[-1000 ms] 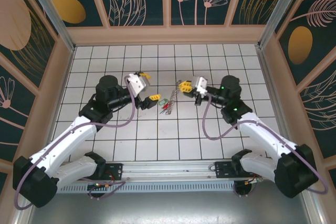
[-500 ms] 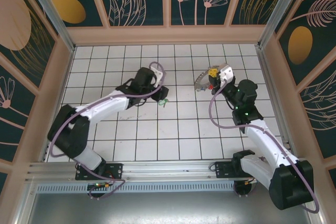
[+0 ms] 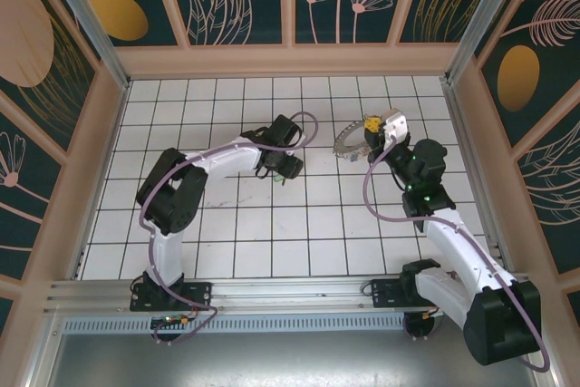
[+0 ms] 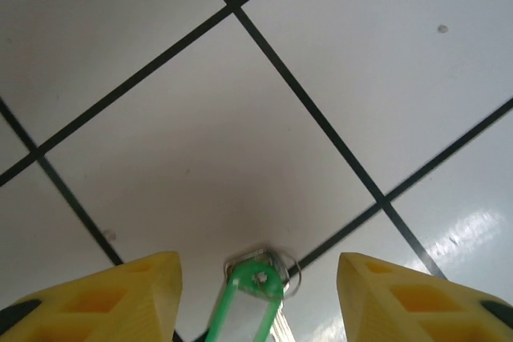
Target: Put the keys on the keyring
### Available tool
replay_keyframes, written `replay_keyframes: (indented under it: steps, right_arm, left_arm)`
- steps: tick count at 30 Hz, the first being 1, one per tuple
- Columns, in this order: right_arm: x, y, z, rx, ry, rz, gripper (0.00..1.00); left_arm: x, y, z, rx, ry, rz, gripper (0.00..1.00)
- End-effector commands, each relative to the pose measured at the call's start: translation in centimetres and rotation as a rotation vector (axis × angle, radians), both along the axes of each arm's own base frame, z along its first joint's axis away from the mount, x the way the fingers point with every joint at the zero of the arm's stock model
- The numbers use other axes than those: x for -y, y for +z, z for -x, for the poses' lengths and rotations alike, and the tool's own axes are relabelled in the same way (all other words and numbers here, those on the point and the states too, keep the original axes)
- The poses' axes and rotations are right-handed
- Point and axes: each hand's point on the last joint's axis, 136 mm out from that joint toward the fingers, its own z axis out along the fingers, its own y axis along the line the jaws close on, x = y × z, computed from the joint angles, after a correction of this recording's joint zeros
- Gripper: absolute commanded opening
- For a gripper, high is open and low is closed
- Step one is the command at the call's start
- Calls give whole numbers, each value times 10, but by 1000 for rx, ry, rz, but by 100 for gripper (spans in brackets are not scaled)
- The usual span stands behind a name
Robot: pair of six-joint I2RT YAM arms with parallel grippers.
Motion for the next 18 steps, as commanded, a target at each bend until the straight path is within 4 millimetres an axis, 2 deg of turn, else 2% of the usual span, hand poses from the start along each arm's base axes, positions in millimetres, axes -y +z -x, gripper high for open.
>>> replay_keyframes:
  steps: [1, 4, 9, 15, 18]
  right_arm:
    - [2, 29, 8, 94, 13, -41, 0]
    - [2, 33, 10, 100, 23, -36, 0]
    - [-1, 38, 14, 104, 46, -14, 0]
    - [-3, 40, 17, 105, 67, -5, 0]
    - [-4, 40, 16, 101, 69, -3, 0]
  left_arm:
    - [12, -9, 6, -67, -72, -10, 56]
    - [19, -28, 18, -144, -88, 28, 57]
    - [8, -49, 35, -196, -69, 22, 57]
    - [-4, -54, 64, -257, -63, 57, 56]
    - [-10, -49, 76, -266, -68, 63, 56]
